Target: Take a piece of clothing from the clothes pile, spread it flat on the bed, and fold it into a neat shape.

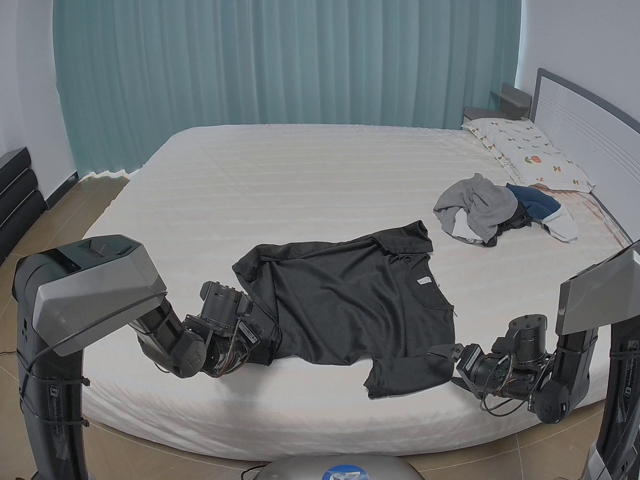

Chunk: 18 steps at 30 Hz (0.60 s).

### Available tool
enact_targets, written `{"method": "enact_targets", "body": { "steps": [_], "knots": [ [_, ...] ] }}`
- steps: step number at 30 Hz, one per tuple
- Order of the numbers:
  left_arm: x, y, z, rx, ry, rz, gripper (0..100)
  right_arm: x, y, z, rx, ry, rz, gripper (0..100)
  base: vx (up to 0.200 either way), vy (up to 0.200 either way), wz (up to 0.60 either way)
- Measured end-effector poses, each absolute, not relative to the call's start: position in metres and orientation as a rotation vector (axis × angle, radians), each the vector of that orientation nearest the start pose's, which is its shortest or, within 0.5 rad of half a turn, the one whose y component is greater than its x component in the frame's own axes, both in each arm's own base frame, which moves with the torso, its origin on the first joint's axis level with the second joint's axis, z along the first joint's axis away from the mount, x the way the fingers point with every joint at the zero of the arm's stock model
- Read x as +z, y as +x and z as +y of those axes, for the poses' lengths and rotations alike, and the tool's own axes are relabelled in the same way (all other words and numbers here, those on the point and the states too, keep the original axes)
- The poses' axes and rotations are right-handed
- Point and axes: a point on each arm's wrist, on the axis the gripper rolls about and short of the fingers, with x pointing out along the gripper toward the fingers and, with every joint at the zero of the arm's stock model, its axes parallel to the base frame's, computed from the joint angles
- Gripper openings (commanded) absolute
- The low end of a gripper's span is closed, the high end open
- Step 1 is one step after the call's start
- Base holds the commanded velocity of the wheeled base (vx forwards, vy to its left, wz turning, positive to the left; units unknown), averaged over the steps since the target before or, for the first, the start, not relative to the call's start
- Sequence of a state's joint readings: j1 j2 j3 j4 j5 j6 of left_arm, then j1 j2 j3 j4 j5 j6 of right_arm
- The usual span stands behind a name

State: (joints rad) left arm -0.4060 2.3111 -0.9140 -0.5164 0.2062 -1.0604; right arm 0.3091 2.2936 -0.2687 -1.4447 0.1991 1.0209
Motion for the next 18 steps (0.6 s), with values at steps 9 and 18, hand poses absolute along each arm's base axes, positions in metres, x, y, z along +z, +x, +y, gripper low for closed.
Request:
{"method": "enact_targets", "body": {
  "steps": [9,18],
  "knots": [
    [-0.019,0.339,-0.139,0.29,-0.729,0.85,0,-0.031,0.256,0.093,0.099,0.851,0.78,100,0.0,0.0,0.0],
    [-0.005,0.319,-0.112,0.332,-0.736,0.867,0,-0.038,0.258,0.101,0.103,0.81,0.788,100,0.0,0.0,0.0]
  ]
}}
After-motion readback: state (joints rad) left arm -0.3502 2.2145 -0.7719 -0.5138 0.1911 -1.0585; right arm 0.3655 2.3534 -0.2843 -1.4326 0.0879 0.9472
